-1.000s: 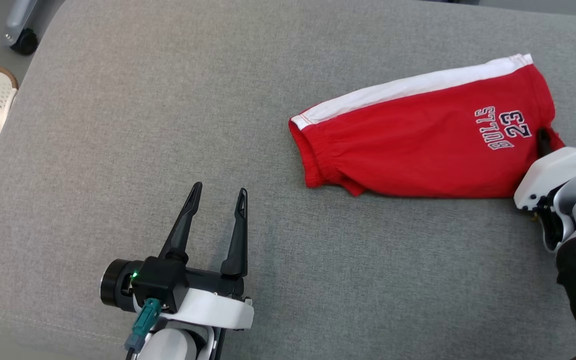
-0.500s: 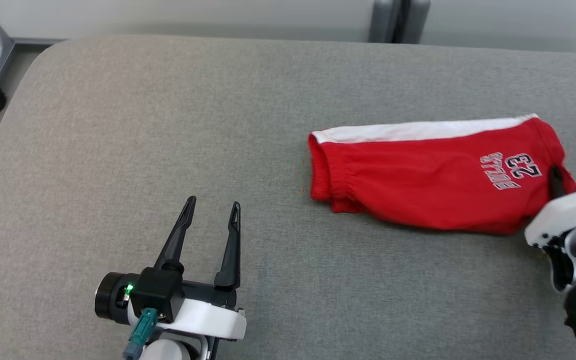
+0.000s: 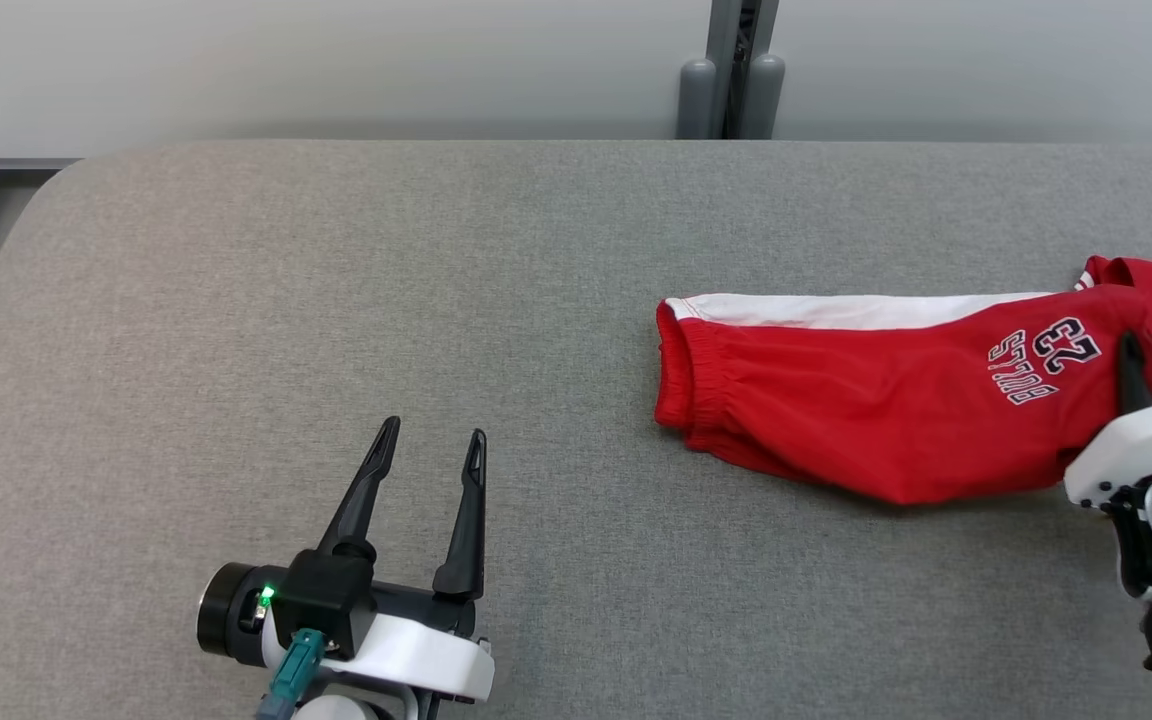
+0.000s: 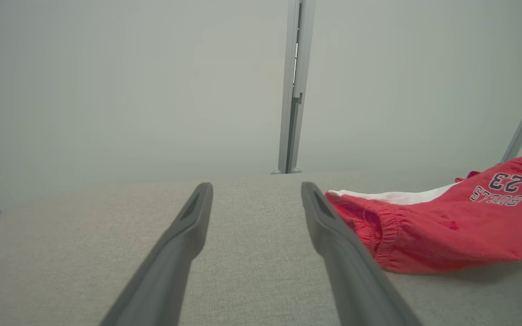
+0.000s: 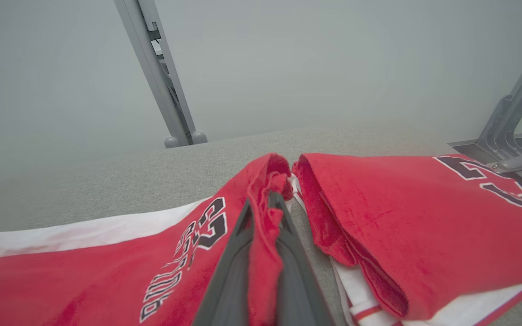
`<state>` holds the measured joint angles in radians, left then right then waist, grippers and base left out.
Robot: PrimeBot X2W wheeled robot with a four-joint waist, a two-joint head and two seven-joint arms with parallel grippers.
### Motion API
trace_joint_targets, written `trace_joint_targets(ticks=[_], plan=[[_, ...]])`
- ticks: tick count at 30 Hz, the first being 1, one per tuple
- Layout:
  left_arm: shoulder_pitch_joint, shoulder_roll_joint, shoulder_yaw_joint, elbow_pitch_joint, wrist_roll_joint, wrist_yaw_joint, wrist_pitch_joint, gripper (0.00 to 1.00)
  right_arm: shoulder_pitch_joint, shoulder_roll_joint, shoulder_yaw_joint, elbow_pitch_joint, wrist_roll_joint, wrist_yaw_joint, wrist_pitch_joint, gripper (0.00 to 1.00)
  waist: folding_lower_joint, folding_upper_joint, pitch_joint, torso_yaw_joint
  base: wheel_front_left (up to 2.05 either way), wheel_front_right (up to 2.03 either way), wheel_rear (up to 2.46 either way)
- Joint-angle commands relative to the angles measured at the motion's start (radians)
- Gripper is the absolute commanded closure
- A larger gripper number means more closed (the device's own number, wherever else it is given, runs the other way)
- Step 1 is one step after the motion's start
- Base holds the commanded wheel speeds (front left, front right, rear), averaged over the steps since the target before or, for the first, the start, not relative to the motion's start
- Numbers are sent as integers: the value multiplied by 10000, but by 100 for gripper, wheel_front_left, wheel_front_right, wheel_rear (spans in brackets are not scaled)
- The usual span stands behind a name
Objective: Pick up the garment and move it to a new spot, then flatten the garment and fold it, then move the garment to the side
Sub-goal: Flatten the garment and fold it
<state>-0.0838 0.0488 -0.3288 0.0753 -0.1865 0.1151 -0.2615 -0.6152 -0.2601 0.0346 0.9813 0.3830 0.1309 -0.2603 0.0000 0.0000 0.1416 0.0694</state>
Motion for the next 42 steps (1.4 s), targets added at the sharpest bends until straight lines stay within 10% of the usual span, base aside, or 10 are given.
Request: trace_joint_targets(ticks=[1, 15, 42], plan=[[97, 42, 11, 24, -63, -45, -40, 0, 105, 77, 43, -207, -62, 0, -58, 100, 0, 0, -59, 55, 0, 0, 0], [274, 40, -16, 117, -96, -63, -40, 0, 331, 1205, 841, -1560, -226, 0, -51, 100, 0, 0, -482, 771, 0, 0, 0], [213, 40, -374, 262, -270, 79, -38, 0, -112, 2070, 3953, -215, 1670, 0, -52, 100, 0, 0, -578, 1832, 0, 0, 0]])
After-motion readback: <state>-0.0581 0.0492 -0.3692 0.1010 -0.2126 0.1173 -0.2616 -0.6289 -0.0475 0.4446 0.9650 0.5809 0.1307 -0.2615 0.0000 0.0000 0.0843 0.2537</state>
